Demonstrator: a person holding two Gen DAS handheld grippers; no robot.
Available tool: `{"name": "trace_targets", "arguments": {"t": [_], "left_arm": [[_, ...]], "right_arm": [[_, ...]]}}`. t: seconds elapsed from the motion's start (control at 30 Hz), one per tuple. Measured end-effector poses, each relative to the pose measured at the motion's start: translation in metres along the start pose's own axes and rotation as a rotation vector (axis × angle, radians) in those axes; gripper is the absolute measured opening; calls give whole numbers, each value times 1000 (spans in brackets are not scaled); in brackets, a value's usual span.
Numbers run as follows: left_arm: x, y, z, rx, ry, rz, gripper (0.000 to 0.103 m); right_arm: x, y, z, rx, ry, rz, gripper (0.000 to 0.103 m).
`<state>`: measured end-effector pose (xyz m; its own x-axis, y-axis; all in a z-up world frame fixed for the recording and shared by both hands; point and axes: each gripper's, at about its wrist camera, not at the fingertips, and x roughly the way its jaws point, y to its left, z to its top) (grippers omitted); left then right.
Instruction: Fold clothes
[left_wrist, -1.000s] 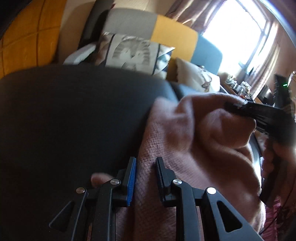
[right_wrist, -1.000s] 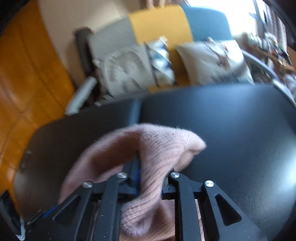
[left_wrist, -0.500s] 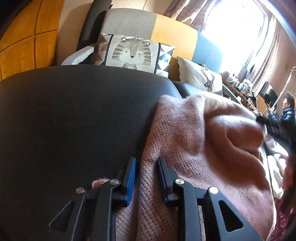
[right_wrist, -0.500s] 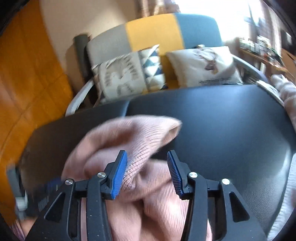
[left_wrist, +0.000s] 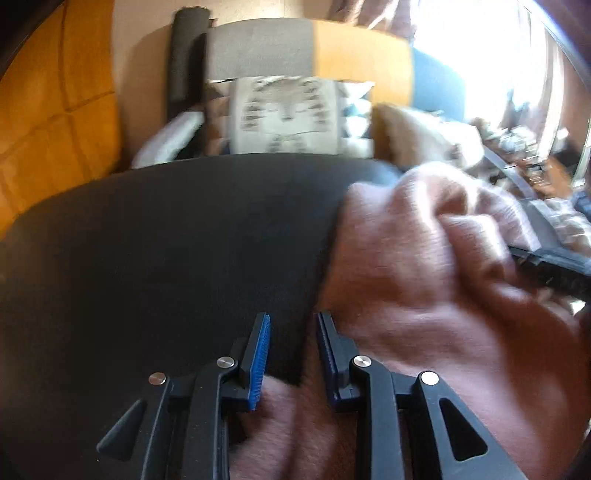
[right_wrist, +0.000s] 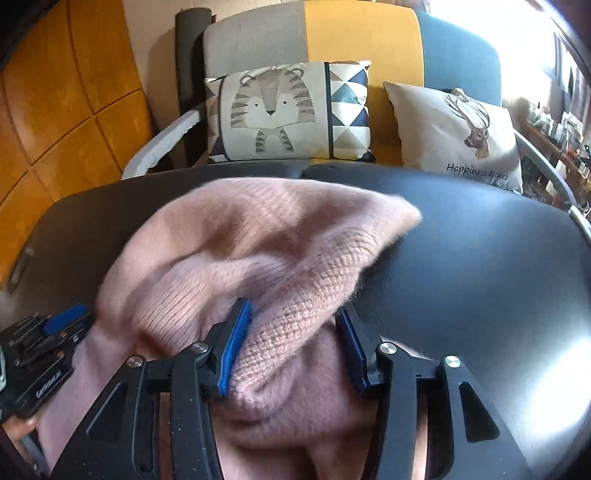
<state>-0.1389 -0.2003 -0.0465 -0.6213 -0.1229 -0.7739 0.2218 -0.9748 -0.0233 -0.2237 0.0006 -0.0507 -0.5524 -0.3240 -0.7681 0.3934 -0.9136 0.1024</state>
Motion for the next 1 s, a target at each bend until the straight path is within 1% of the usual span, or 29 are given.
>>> {"name": "trace_targets", "arguments": {"t": [0.07, 0.1, 0.13, 0.2, 0.23, 0.4, 0.47, 0.5, 0.57, 0.63, 0.77, 0.8, 0.83, 0.9, 0.93, 0.97, 1.0], "left_arm": [[3, 7, 3, -1, 2, 3, 27], [4, 8, 3, 10, 1, 7, 27], [5, 8, 4, 23, -2, 15, 27], [7, 6, 5, 48, -8, 33, 28], [8, 5, 7, 57, -10, 39, 28], [16, 3, 16, 92, -13, 62, 28], [15, 2, 19, 102, -8, 72, 27], [12, 1, 19, 106, -4, 78, 24], [1, -1, 19, 109, -8, 86, 24], [-19, -3, 16, 96, -56, 55, 24], [-61, -12, 1, 73, -124, -91, 24], [-68, -16, -4, 72, -132, -126, 24], [-73, -20, -9, 75, -127, -152, 24], [-75, -28, -20, 89, -96, -184, 24], [-73, -32, -25, 101, -80, -176, 24], [-73, -34, -31, 114, -75, -165, 24], [-74, -36, -36, 127, -89, -151, 24]], "right_arm": [[7, -9, 11, 54, 24, 61, 53], [2, -16, 14, 95, 21, 94, 53], [-8, -25, 14, 144, -8, 127, 53], [-45, -49, 5, 251, -109, 197, 53], [-57, -54, 0, 274, -131, 200, 53], [-113, -89, -50, 383, -148, 119, 53], [-122, -97, -74, 426, -122, 109, 53], [-125, -100, -86, 449, -103, 106, 53], [-131, -107, -110, 495, -64, 101, 53], [-133, -110, -129, 526, -31, 101, 53], [-129, -108, -154, 559, 20, 125, 53], [-125, -106, -158, 567, 33, 138, 54], [-125, -104, -157, 569, 24, 145, 54], [-124, -100, -156, 575, 4, 160, 54], [-121, -99, -155, 581, 5, 188, 53], [-119, -97, -153, 587, 6, 218, 36], [-117, -94, -150, 587, 4, 225, 14]]}}
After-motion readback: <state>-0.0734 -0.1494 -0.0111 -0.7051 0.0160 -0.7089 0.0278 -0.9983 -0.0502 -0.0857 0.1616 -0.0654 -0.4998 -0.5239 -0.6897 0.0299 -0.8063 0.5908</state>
